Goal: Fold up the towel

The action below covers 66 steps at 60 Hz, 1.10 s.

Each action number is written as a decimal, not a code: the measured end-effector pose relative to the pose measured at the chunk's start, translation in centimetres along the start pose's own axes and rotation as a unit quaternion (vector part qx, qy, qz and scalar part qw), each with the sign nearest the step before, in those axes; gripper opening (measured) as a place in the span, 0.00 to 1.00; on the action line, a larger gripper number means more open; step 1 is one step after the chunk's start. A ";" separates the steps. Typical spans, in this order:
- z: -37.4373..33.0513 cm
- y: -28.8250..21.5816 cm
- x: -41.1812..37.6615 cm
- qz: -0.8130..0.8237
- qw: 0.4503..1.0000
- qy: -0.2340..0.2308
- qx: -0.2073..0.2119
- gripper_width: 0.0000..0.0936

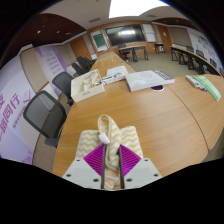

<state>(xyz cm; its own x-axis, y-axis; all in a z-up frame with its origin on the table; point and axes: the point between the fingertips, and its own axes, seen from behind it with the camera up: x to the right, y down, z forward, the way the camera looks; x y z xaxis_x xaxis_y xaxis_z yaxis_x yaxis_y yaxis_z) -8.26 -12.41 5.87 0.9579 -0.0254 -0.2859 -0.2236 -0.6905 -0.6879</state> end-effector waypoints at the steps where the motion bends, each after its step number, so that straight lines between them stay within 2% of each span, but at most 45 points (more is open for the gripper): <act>1: 0.0 0.1 0.7 -0.003 1.000 0.004 -0.001 0.27; 8: -1.3 -0.8 5.2 -0.046 0.998 0.044 0.007 0.81; 10: -2.1 -1.3 5.9 -0.061 0.997 0.050 0.012 0.91; 11: -2.5 -1.5 6.3 -0.067 0.996 0.055 0.013 0.93; 21: -7.5 -3.0 6.0 -0.120 0.990 0.061 0.029 0.91; 35: -16.6 -1.8 2.0 -0.149 0.984 0.086 0.054 0.91; 49: -27.9 2.1 -2.2 -0.151 0.978 0.113 0.085 0.91; 66: -35.9 6.6 -4.6 -0.157 0.976 0.115 0.097 0.91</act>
<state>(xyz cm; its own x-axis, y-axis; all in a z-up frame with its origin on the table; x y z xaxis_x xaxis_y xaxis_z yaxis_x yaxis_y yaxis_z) -7.71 -42.85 26.59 0.9948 -0.0115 0.1009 0.0787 -0.5410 -0.8373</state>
